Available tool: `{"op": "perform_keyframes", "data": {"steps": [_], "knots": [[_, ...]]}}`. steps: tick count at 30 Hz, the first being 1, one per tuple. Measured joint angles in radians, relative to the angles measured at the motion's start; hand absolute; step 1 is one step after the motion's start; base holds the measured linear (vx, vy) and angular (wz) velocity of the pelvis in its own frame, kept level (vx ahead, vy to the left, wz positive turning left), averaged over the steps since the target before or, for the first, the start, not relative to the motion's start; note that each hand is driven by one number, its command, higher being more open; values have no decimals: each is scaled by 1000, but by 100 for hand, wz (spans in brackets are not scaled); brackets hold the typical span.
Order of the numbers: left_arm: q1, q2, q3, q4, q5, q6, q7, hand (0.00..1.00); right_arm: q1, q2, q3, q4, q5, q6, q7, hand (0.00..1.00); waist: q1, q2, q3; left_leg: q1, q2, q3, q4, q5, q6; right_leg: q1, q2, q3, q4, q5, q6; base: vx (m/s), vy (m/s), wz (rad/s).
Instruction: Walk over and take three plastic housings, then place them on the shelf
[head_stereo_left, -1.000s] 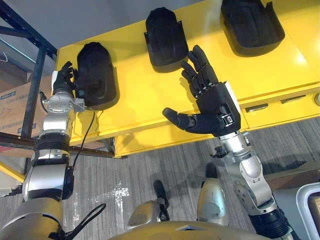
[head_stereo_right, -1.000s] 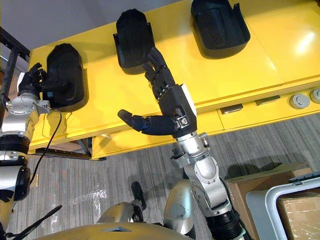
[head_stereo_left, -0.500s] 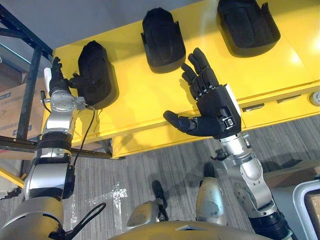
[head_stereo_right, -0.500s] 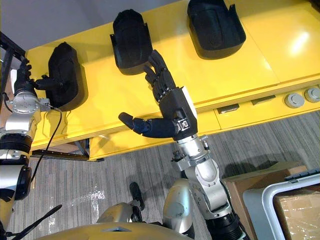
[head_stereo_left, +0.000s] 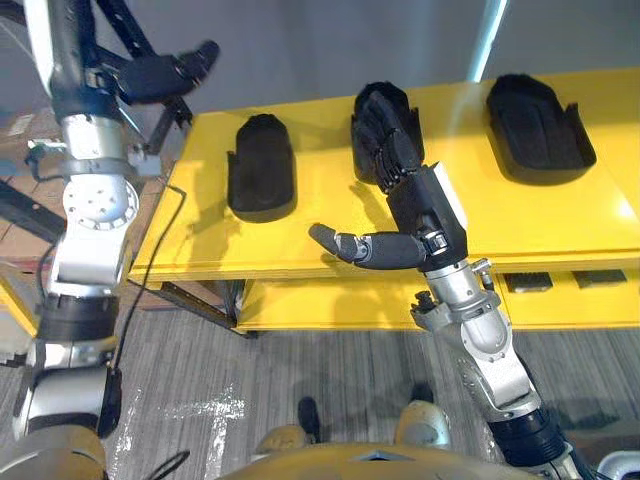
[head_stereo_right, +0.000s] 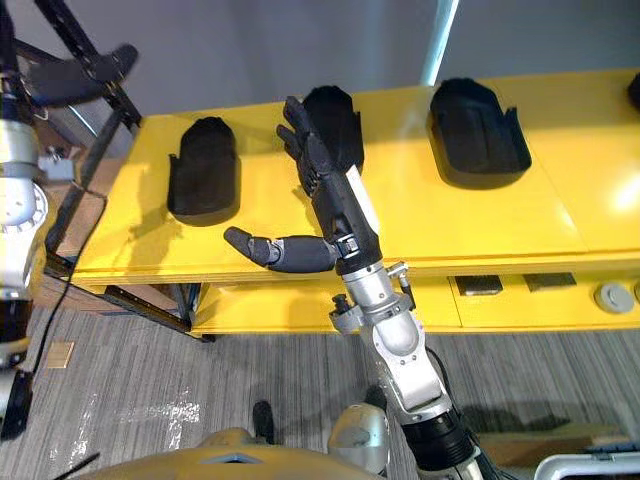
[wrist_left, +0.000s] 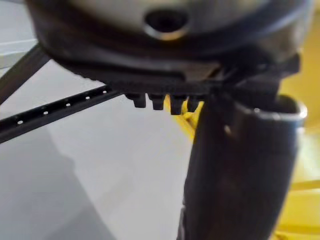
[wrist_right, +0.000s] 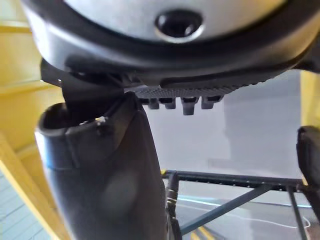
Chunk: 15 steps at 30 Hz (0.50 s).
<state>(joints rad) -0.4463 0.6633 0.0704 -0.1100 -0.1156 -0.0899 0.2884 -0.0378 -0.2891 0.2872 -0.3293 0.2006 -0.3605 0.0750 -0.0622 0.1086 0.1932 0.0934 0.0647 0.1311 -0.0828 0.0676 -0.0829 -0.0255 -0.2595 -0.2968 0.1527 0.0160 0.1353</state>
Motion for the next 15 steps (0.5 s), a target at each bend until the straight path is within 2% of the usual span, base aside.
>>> {"op": "perform_keyframes", "data": {"steps": [3,5,9,12,15], "knots": [[151,-83,23,-86,-1,-4,-41,100,7,22,6,11,-13,8,-10,100,9,-5,-25,0,0,-14,-1,0,0,20,1,-16,-21,4,5,7,-1,19],[328,-189,34,-159,-4,-18,-94,100,47,32,6,12,-38,9,-24,100,17,-14,-41,2,-1,-31,-1,0,0,44,2,-38,-42,7,10,22,-4,22],[543,-321,-12,-221,10,-26,-148,100,109,43,7,30,-79,9,-59,100,42,-35,-53,0,-1,-54,-2,0,0,72,5,-64,-68,12,14,15,-13,18],[623,-365,-53,-220,48,-26,-151,100,120,55,10,61,-78,8,-84,100,59,-42,-57,-3,0,-57,-5,0,-1,75,6,-67,-73,11,12,-13,-10,7],[655,-384,-67,-220,53,-45,-153,100,139,55,11,62,-79,8,-109,100,61,-42,-57,-12,0,-66,-5,0,-1,79,11,-68,-88,14,10,-13,-15,8]]}}
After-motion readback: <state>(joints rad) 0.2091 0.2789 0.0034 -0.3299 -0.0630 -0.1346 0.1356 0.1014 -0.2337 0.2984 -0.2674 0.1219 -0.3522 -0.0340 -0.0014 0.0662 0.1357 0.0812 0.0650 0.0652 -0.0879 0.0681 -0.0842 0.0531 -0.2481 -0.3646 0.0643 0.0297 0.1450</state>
